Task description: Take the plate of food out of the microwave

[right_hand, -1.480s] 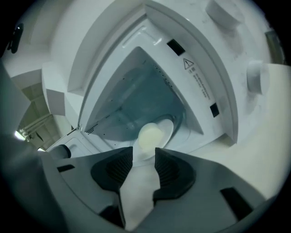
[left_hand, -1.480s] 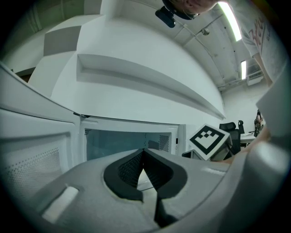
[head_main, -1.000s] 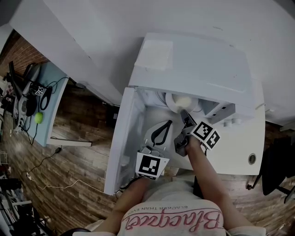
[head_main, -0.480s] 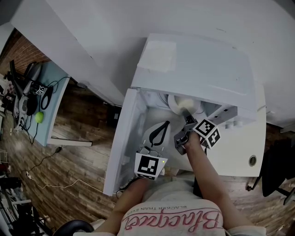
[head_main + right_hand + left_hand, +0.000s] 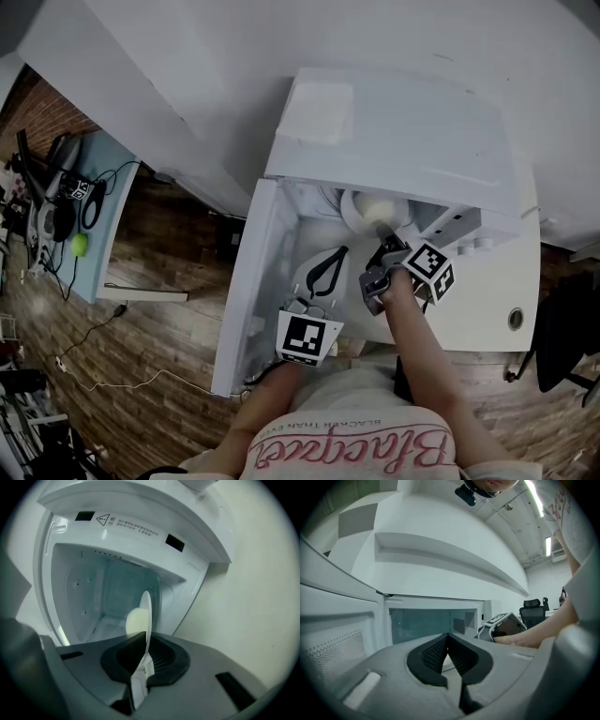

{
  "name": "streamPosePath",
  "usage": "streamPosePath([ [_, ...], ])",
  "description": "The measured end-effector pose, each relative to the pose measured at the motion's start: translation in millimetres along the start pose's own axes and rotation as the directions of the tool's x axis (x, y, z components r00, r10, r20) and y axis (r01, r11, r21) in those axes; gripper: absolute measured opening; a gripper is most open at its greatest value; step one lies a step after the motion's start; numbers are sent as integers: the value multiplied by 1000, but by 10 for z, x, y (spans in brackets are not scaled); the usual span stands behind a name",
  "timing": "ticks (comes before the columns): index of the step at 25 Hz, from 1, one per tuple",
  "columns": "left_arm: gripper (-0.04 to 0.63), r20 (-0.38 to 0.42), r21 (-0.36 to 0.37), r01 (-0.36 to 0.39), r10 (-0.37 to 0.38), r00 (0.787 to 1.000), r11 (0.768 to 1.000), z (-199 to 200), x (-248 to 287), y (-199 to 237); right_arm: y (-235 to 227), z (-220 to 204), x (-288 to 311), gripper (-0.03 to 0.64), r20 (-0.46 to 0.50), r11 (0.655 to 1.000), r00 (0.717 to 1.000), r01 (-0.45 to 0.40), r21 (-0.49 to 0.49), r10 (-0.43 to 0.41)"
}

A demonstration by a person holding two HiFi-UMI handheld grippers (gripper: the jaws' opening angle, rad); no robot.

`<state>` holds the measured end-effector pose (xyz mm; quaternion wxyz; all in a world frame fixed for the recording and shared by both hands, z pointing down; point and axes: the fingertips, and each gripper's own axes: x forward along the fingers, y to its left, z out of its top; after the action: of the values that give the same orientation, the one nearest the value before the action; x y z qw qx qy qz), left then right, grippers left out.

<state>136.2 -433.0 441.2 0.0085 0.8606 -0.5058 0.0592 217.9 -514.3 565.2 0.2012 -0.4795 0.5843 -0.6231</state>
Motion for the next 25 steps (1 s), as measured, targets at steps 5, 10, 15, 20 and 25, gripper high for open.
streamPosePath([
  [5, 5, 1, 9, 11, -11, 1000, 1000, 3, -37, -40, -9, 20, -52, 20, 10, 999, 999, -38, 30, 37],
  [10, 5, 16, 0, 24, -24, 1000, 1000, 35, -87, -65, -12, -18, -83, 20, 18, 997, 998, -61, 57, 60],
  [15, 5, 23, 1, 41, -41, 999, 999, 69, -128, -115, -26, -78, -139, 20, 17, 995, 997, -72, 74, 71],
  [20, 5, 31, -11, 51, -50, 998, 999, 87, -167, -152, -18, -135, -199, 20, 9, 995, 997, -79, 62, 79],
  [25, 5, 34, -5, 58, -58, 998, 998, 104, -213, -197, -10, -182, -276, 20, 8, 995, 996, -86, 57, 85],
])
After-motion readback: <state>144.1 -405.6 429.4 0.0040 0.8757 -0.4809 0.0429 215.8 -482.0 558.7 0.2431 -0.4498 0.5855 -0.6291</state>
